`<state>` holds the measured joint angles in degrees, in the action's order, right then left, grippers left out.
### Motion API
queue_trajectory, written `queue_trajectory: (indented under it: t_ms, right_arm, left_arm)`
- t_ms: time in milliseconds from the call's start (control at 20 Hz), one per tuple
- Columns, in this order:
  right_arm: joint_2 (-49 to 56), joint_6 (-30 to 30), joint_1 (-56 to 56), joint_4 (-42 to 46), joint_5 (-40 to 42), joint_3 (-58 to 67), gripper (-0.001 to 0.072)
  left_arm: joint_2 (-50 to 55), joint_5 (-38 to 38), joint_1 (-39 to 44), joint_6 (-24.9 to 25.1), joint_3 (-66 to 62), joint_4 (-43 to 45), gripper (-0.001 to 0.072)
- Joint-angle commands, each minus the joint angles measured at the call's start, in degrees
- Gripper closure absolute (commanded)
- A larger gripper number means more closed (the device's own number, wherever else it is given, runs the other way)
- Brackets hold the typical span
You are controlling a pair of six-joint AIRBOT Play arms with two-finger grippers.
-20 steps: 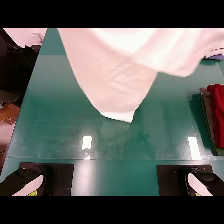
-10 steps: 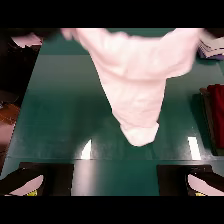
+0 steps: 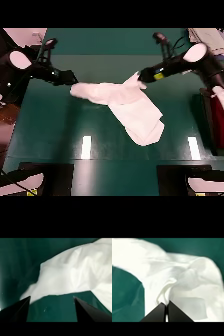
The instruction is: Fold the shirts.
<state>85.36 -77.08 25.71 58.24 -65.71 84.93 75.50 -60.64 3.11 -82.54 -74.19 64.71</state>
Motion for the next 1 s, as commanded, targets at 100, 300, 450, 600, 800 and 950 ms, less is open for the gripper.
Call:
queue_trajectory:
  t_ms: [100, 300, 450, 600, 800, 950]
  right_arm:
    - [-1.18, 0.0, 5.07, -1.51, -1.6, -2.73, 0.0316]
    - [-8.33, -0.22, 2.54, 1.62, -2.56, -2.78, 0.0317]
    - [-14.19, -3.96, -2.99, 5.35, -2.95, -2.78, 0.032]
    - [-17.99, -4.11, -8.61, 5.27, -1.68, -2.78, 0.0323]
    - [-19.52, -4.15, -11.3, 4.39, -1.97, -2.78, 0.0323]
    - [-19.45, -4.15, -11.1, 4.35, -2.67, -2.78, 0.0323]
  left_arm:
    - [0.48, -5.49, -13.0, -1.53, -0.13, -1.64, 0.0068]
    - [-1.33, -9.16, -14.84, -0.28, 6.67, -3.26, 0.0068]
    - [-6.34, 0.59, -12.0, 0.04, 21.75, -12.0, 0.0068]
    - [-8.55, 11.76, -5.31, 0.04, 32.3, -21.75, 0.0068]
    - [-8.48, 26.25, 7.61, -4.81, 34.07, -25.49, 0.0068]
    - [-6.4, 32.09, 13.42, -10.64, 34.03, -26.67, 0.0069]
